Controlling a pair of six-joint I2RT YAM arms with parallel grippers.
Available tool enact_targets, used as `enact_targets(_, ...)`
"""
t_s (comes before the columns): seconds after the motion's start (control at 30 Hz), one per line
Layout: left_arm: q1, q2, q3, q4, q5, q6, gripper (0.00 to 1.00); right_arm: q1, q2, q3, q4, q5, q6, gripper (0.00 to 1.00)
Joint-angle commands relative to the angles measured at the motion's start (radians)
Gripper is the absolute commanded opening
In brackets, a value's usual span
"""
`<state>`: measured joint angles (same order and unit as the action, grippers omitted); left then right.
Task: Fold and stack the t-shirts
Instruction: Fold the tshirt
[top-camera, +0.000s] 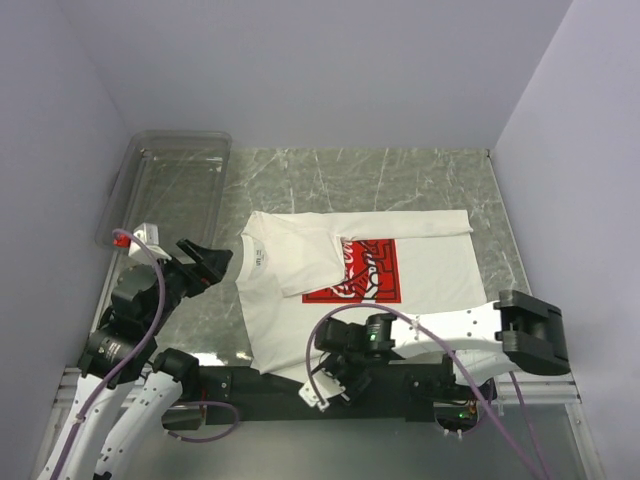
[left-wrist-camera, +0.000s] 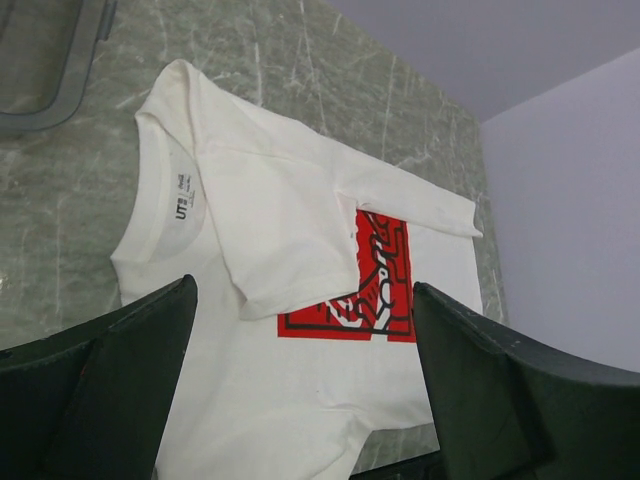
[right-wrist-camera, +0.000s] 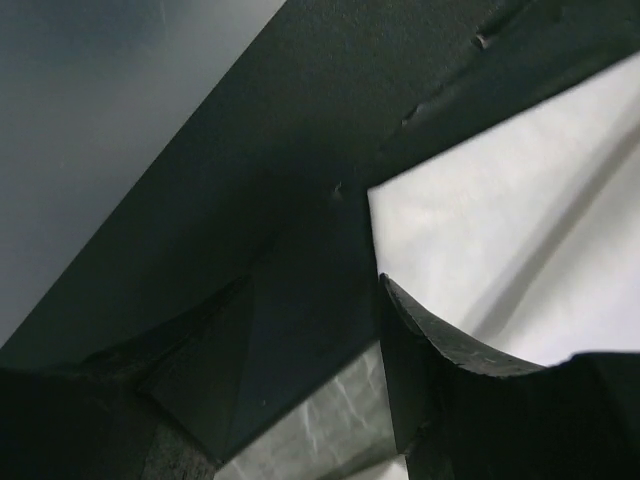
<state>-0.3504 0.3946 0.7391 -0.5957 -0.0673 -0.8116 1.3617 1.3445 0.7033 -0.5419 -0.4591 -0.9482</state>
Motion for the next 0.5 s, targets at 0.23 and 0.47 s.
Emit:
enact_targets(0.23, 0.005, -0.02, 0.046, -0.092, -0.042, -0.009, 0.94, 0.073, 0.137, 0.119, 0.112, 0.117, 0.123, 0.59)
enact_targets(0.47, 0.005, -0.063, 0.026, -0.092, -0.014, 0.003, 0.94, 0.122, 0.228, 0.157, 0.085, 0.125, 0.129, 0.4)
